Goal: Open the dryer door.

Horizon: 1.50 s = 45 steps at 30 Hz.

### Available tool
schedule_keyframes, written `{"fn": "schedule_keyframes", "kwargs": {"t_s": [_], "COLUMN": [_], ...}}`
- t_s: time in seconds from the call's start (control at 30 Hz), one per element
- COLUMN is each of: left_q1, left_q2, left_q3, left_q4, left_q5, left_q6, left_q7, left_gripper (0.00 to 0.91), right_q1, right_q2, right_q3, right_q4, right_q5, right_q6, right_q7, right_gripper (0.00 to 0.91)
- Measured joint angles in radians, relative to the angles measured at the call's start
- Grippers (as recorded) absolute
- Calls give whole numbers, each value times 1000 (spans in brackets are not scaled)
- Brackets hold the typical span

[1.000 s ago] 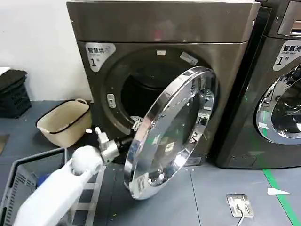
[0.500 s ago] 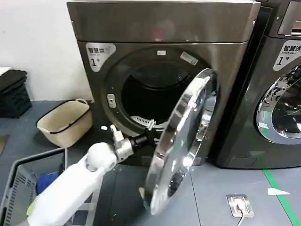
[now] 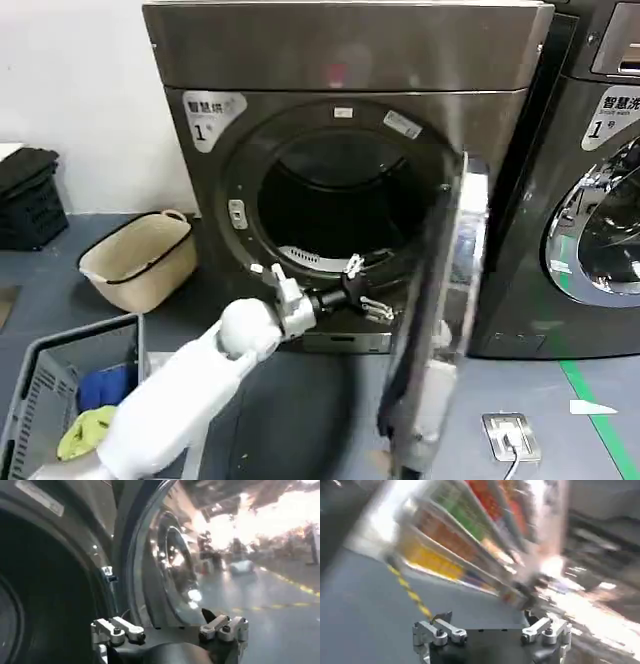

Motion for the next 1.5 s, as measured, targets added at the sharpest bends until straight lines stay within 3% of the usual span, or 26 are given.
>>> {"fn": "schedule_keyframes", "kwargs": {"t_s": [0.13, 0.23, 0.5, 0.83, 1.5], "left_q1": [-12, -24, -59, -105, -287], "left_q2": [-23, -44, -112, -184, -285], "left_q3": [19, 36, 82, 155, 321], "left_q4": [23, 39, 81, 142, 285], "left_q5": [31, 70, 119, 159, 178], "left_q6": [-9, -18, -34, -52, -71], "left_q7": [-12, -26, -56, -79, -114], "left_gripper": [907, 907, 907, 907, 907], "right_q1": [1, 11, 22, 18, 17], "right_q2": [38, 72, 140, 202, 244], "right_q3": [26, 42, 63, 75, 69], "right_q4": [27, 54, 90, 134, 184], "right_q5": [-76, -94, -109, -109, -105], "right_q6": [-94, -150, -232, -209, -196], "right_q7": [76, 112, 128, 79, 72], "right_gripper": [907, 907, 907, 907, 907]}}
